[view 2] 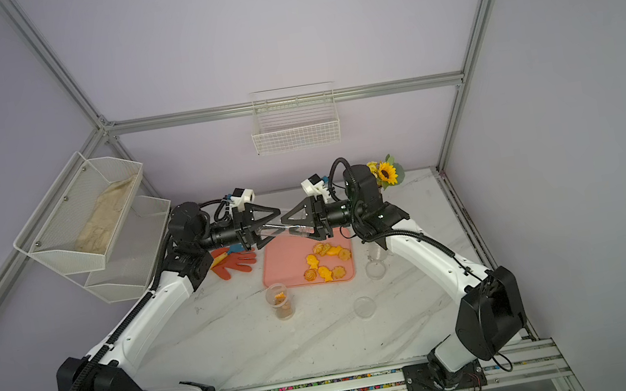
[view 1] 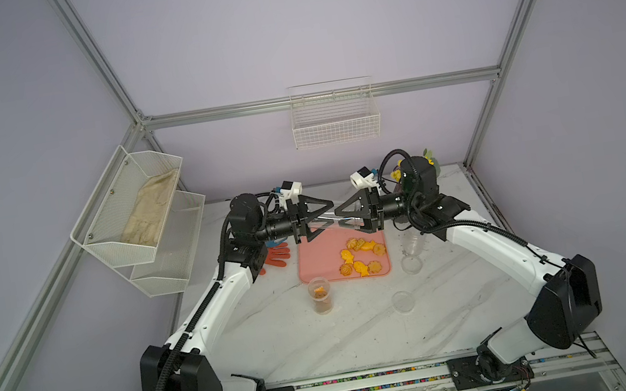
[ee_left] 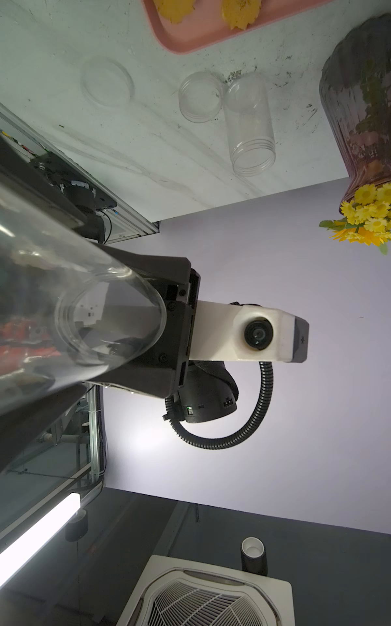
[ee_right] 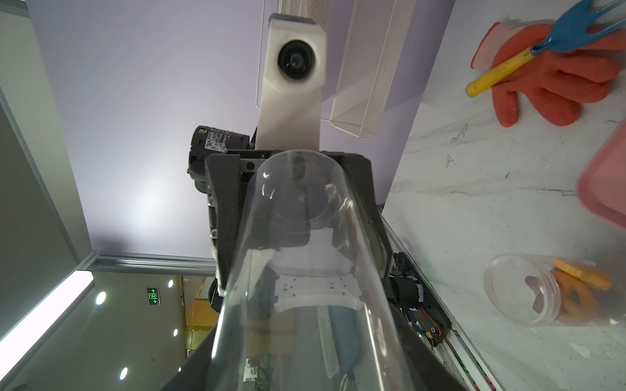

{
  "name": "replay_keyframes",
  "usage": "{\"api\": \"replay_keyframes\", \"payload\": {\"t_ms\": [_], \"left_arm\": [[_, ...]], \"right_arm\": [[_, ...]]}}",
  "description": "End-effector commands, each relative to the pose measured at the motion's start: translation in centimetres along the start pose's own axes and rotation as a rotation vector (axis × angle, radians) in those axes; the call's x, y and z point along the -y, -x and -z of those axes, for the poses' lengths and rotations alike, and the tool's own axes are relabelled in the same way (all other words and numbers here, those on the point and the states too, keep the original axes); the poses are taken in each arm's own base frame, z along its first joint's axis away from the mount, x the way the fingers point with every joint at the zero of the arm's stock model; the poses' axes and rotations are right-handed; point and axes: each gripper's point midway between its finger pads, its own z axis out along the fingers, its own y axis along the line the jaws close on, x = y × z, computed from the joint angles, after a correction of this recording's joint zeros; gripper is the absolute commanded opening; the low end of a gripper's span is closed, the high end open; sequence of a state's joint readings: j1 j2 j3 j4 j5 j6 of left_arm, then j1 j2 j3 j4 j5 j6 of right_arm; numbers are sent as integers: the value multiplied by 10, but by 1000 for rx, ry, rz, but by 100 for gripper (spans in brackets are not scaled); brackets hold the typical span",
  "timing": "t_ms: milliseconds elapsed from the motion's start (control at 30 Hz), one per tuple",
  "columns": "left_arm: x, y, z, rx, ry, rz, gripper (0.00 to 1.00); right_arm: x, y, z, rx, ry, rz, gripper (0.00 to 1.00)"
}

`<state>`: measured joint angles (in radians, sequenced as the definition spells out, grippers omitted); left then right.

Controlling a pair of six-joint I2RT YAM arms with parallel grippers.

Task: Pour the cookies out of the jar
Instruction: Place the jar at the center of the board.

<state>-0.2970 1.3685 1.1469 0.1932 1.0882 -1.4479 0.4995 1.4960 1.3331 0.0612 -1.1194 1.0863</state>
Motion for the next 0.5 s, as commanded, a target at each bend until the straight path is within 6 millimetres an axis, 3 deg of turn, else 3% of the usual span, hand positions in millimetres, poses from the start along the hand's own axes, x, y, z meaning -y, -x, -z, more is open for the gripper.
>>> {"api": "replay_keyframes", "payload": {"t_ms": [0,67,300,467], "left_arm": [[24,-7,2,-13,-35,-79,80],[24,-6,3,-9,-35,-79,100],[21,4,20,51,4,-81,100],[2,22,68,261,249,-142,100]], "right_arm": [[-19,2,9,33,9,37,60],[-18,1,10,30,6,32,60],[-10,-3,25,38,-34,8,60],[9,-22,35,4,-149,-4,60]]}}
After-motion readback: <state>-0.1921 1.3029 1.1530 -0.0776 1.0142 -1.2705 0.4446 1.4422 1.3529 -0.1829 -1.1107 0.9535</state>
